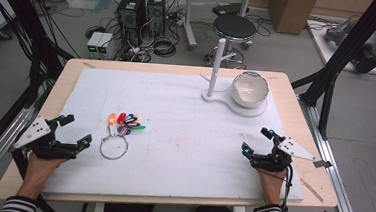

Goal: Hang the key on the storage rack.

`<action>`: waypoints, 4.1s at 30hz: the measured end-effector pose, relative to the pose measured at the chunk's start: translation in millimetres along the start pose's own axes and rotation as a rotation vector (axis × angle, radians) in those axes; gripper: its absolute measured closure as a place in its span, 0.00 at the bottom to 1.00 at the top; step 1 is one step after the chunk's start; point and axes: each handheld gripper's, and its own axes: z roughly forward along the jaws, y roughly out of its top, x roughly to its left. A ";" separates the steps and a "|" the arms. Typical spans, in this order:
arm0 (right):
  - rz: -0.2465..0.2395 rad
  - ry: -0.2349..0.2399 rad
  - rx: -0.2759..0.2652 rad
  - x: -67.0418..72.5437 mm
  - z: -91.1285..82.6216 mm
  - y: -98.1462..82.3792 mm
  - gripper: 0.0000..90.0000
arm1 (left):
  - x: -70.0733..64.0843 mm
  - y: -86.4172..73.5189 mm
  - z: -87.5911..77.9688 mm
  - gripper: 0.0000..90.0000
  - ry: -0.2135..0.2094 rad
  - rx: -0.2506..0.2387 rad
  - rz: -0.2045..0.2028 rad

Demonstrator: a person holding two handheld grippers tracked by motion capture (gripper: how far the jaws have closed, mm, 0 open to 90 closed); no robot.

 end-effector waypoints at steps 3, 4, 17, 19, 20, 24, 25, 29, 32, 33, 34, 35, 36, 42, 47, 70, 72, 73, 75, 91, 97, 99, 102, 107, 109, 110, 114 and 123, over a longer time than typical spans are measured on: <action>0.002 -0.001 -0.001 -0.3 0.0 0.0 0.01 | 5.6 14.4 0.6 0.02 -0.028 0.048 0.032; 0.000 -0.001 -0.003 -0.5 0.3 0.0 0.01 | 7.1 19.3 1.3 0.02 -0.047 0.060 0.036; -0.002 -0.002 -0.002 -0.6 0.1 0.0 0.01 | 7.0 74.4 29.8 0.02 -0.266 0.331 0.229; 0.003 -0.001 0.000 -0.1 0.0 0.0 0.01 | 4.6 81.7 35.4 0.02 -0.300 0.388 0.271; 0.001 -0.001 0.000 -0.1 0.0 0.0 0.01 | 2.6 84.7 38.3 0.02 -0.315 0.410 0.288; 0.003 0.000 0.000 -0.1 0.0 0.0 0.01 | -7.6 91.8 50.1 0.02 -0.376 0.505 0.362; 0.003 0.000 -0.001 -0.1 0.1 0.0 0.01 | -11.1 92.3 52.7 0.02 -0.397 0.527 0.376; -0.002 -0.002 0.002 0.1 0.0 0.1 0.01 | -24.9 92.9 61.2 0.02 -0.436 0.607 0.463; -0.002 -0.001 0.002 0.0 0.0 0.1 0.01 | -32.5 93.0 67.0 0.02 -0.468 0.663 0.489; 0.002 -0.001 0.005 0.4 -0.2 0.0 0.01 | -35.0 92.6 68.8 0.02 -0.474 0.684 0.490; 0.003 0.000 0.005 0.5 -0.2 0.0 0.01 | -37.1 92.4 70.9 0.02 -0.482 0.703 0.490; -0.003 -0.003 0.001 0.0 0.0 0.0 0.01 | -39.2 92.1 73.0 0.02 -0.484 0.722 0.497; -0.003 -0.003 0.001 0.0 0.0 0.0 0.01 | -41.0 92.1 75.0 0.02 -0.485 0.743 0.510; -0.004 -0.003 0.001 0.1 0.1 0.0 0.01 | -49.8 88.8 87.0 0.04 -0.514 0.839 0.559; -0.003 -0.003 0.001 0.2 0.1 0.0 0.01 | -55.5 82.2 95.6 0.13 -0.553 0.895 0.581; -0.003 -0.003 0.002 0.4 0.0 0.0 0.01 | -66.1 55.0 120.1 0.22 -0.605 1.107 0.591; -0.003 -0.003 0.001 0.2 0.1 0.0 0.01 | -66.5 53.0 122.3 0.22 -0.612 1.125 0.597; -0.003 -0.004 0.001 0.2 0.0 0.0 0.01 | -66.9 51.9 122.6 0.23 -0.609 1.133 0.589; -0.002 -0.003 0.001 0.3 0.0 0.0 0.01 | -66.8 50.6 123.9 0.25 -0.612 1.138 0.588; -0.007 0.001 0.001 0.5 0.3 0.1 0.01 | -67.7 45.9 127.5 0.49 -0.612 1.220 0.573; -0.008 0.001 0.000 0.6 0.3 0.1 0.01 | -68.2 44.6 127.7 0.52 -0.590 1.246 0.573; -0.011 0.001 0.000 0.4 0.4 0.0 0.01 | -68.2 44.0 128.3 0.55 -0.583 1.256 0.572; -0.011 0.001 0.000 0.5 0.4 -0.1 0.01 | -68.6 43.2 128.6 0.58 -0.575 1.264 0.568; -0.008 -0.001 0.000 0.6 0.4 0.0 0.01 | -70.2 41.8 128.7 0.62 -0.572 1.272 0.580; -0.003 -0.001 0.000 0.7 0.3 0.0 0.01 | -70.7 41.5 129.0 0.64 -0.566 1.277 0.585; -0.003 0.000 0.000 0.7 0.3 0.1 0.01 | -71.1 41.1 129.0 0.65 -0.564 1.280 0.586; -0.010 0.001 0.000 0.4 0.3 -0.1 0.01 | -72.5 41.1 128.2 0.72 -0.557 1.283 0.584; -0.009 0.000 0.000 0.5 0.4 -0.1 0.01 | -73.6 39.4 128.2 0.78 -0.545 1.301 0.580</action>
